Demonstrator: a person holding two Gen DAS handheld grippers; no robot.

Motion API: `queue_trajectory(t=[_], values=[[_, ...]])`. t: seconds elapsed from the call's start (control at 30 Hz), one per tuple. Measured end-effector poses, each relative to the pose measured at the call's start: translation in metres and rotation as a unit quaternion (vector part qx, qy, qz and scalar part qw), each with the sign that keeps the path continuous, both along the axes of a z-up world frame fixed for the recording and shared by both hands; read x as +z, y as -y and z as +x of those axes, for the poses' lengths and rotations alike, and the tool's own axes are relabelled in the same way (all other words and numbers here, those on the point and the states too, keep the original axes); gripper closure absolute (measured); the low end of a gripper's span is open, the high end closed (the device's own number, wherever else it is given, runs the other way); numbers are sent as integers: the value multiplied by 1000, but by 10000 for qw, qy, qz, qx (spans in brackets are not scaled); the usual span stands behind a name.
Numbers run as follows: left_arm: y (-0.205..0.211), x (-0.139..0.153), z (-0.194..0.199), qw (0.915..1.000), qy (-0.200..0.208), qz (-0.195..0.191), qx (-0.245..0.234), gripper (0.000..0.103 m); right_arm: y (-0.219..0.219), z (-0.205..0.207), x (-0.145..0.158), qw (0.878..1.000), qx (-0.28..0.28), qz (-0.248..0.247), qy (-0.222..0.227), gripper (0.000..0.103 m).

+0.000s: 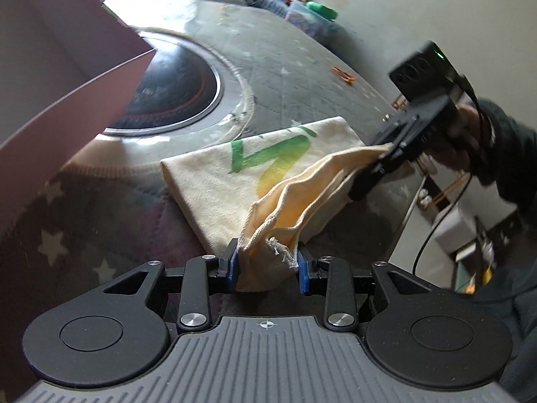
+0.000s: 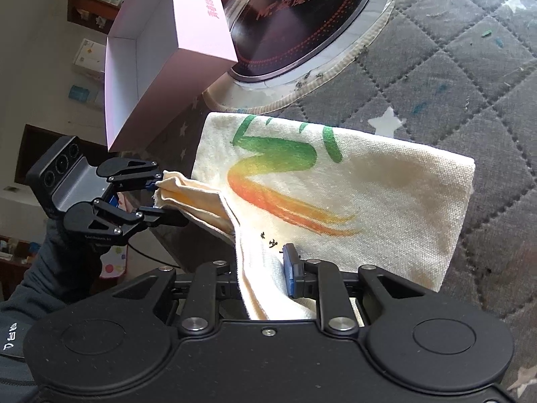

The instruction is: Fold shopping bag

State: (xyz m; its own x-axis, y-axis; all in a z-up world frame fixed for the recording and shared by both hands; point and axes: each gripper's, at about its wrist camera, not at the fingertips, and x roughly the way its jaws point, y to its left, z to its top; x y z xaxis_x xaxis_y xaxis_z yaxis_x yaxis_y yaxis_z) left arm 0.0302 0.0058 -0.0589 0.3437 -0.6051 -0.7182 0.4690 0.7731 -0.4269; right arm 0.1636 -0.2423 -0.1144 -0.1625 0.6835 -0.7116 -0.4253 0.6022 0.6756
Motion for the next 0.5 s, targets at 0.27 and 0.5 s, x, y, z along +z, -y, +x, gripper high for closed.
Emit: queue_trajectory(t=[0.27,0.5], values=[[-3,-2,9,9991,-339,-137,191,70,8,-5,11,9988,-168,-130,450,69],[-3,2,10,9987,-442,-83,238,69,22,0,-2,9977,-660,116,24,69]])
